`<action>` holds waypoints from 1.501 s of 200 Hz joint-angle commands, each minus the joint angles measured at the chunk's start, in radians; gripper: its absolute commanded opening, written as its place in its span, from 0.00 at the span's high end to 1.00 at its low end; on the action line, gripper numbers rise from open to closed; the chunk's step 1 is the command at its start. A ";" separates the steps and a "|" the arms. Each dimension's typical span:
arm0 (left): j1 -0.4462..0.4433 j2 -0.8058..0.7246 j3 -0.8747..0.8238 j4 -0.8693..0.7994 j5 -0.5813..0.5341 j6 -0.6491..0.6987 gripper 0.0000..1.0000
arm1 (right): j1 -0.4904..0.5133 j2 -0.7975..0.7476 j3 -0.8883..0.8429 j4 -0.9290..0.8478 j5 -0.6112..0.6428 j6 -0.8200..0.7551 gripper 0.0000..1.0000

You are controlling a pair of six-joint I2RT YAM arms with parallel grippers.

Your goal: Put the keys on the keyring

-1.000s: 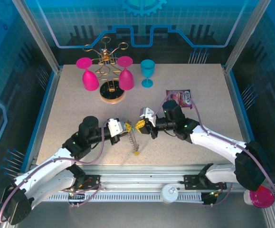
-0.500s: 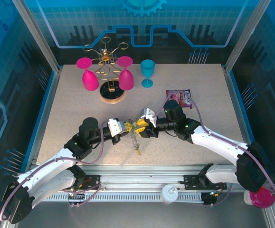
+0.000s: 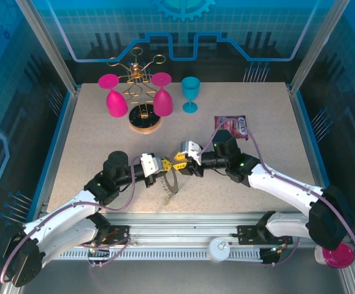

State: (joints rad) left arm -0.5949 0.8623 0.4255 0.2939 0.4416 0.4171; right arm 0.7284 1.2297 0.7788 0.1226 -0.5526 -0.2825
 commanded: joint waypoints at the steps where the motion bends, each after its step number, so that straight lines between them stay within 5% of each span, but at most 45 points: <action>1: -0.002 0.003 0.025 0.036 0.045 -0.001 1.00 | 0.018 0.011 0.009 -0.021 0.026 -0.048 0.72; 34: -0.003 0.008 0.027 0.043 0.056 -0.008 1.00 | 0.025 0.024 0.009 -0.030 0.029 -0.067 0.80; 61: -0.003 0.011 0.028 0.045 0.057 -0.014 1.00 | 0.031 0.028 0.020 -0.034 0.028 -0.080 1.00; 82: -0.002 0.017 0.039 0.013 0.019 -0.013 1.00 | 0.039 0.021 0.056 -0.110 0.039 -0.131 1.00; 93: -0.002 0.025 0.062 -0.047 -0.010 0.005 0.83 | 0.050 0.023 0.091 -0.190 0.050 -0.181 1.00; 109: -0.003 0.041 0.107 -0.157 -0.049 0.041 0.79 | 0.068 0.035 0.166 -0.336 0.077 -0.267 1.00; 132: -0.009 0.068 0.161 -0.277 -0.093 0.071 0.80 | 0.097 0.067 0.254 -0.511 0.136 -0.367 1.00; 166: -0.012 0.075 0.173 -0.301 -0.077 0.092 0.94 | 0.129 0.101 0.327 -0.585 0.130 -0.407 1.00; 188: -0.012 0.053 0.154 -0.270 -0.041 0.092 1.00 | 0.115 0.072 0.301 -0.498 0.076 -0.349 1.00; 206: -0.011 0.018 0.117 -0.204 -0.005 0.081 1.00 | 0.038 0.008 0.176 -0.283 -0.028 -0.208 0.79; 233: -0.011 -0.010 0.070 -0.095 0.039 0.043 1.00 | -0.049 -0.014 0.006 -0.003 -0.175 -0.028 0.68; 300: -0.011 0.017 0.064 -0.041 0.072 -0.009 1.00 | -0.066 0.041 -0.069 0.175 -0.234 0.029 0.67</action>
State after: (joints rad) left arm -0.6109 0.8742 0.4885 0.1741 0.4656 0.4389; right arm 0.6727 1.2610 0.7128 0.1810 -0.7296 -0.2932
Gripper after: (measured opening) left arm 0.051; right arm 0.342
